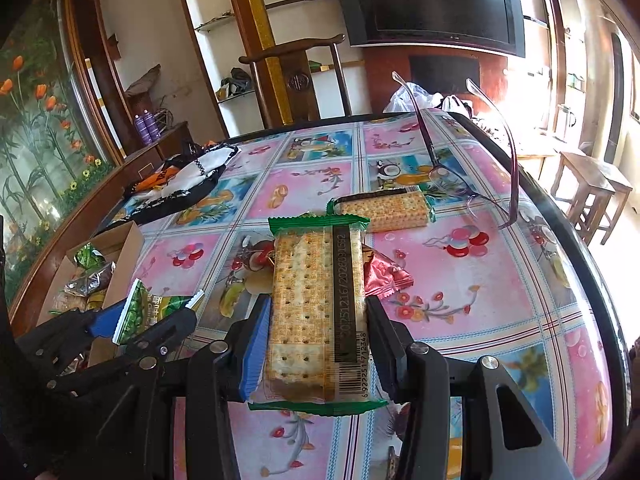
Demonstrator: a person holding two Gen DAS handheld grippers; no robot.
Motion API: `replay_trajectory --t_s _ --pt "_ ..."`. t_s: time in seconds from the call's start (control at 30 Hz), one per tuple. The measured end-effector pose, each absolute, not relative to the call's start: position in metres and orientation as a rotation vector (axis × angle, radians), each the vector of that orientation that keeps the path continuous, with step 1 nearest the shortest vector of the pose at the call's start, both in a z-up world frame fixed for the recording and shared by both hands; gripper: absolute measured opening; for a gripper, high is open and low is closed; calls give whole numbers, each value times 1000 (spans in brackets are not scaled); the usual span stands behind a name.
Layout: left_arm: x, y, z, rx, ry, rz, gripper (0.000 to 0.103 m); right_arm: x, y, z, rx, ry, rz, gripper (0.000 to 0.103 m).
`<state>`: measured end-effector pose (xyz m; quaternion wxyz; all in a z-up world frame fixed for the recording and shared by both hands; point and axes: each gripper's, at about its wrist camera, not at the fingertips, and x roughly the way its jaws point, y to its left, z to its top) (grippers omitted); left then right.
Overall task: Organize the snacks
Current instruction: 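Hold the green pea packet in the left gripper while the right holds the cracker packet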
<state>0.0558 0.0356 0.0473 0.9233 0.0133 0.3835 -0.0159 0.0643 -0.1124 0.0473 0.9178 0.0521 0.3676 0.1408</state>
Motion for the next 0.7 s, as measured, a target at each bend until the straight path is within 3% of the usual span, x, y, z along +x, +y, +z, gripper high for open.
replay_trajectory --t_s 0.7 --pt "54 38 51 16 776 -24 46 66 -113 45 108 764 291 49"
